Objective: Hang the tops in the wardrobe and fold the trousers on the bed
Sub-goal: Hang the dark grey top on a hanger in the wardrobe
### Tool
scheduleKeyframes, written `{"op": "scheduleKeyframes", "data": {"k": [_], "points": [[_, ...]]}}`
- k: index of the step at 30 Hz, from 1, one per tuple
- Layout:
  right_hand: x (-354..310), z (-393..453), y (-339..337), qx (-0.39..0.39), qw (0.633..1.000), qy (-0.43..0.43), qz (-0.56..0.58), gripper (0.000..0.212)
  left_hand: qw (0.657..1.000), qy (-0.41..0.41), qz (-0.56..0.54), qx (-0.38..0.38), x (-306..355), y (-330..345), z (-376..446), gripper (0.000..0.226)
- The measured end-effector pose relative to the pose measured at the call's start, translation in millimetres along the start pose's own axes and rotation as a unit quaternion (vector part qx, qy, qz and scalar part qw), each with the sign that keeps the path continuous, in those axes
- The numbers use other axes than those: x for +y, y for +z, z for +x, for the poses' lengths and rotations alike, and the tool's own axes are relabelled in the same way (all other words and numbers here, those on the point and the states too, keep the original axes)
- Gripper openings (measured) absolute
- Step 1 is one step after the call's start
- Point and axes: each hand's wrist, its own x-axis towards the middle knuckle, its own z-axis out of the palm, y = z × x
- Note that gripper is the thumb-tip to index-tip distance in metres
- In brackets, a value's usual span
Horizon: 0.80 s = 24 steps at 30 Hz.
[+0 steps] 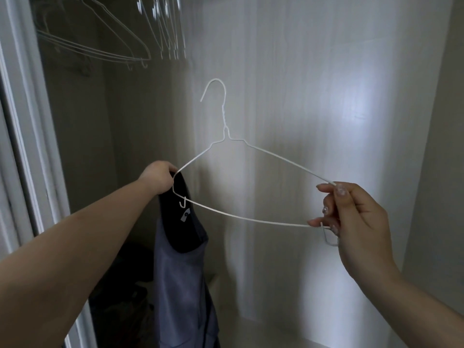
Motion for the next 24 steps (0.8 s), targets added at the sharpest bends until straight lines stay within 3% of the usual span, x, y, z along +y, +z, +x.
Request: {"op": "scheduleKeyframes", "data": {"k": [8, 13, 19, 22, 24], "points": [[9, 1, 7, -0.023, 1.000, 0.002, -0.016, 0.036, 0.988, 0.058, -0.146, -0.002, 40, 2, -11, 0.050], [16, -3, 12, -0.035, 0.999, 0.014, -0.039, 0.033, 0.950, 0.093, -0.296, -0.027, 76, 0, -25, 0.049], [22, -2, 12, -0.026, 0.999, 0.021, -0.040, 0.029, 0.887, 0.058, -0.452, -0.076, 96, -5, -28, 0.017], [20, -1, 11, -0.039, 0.998, 0.028, -0.048, 0.031, 0.895, 0.044, -0.443, -0.039, 96, 1, -22, 0.050], [14, 2, 10, -0.054, 0.994, 0.010, -0.093, 0.028, 0.899, 0.029, -0.436, -0.010, 96, 5, -20, 0.052]]}}
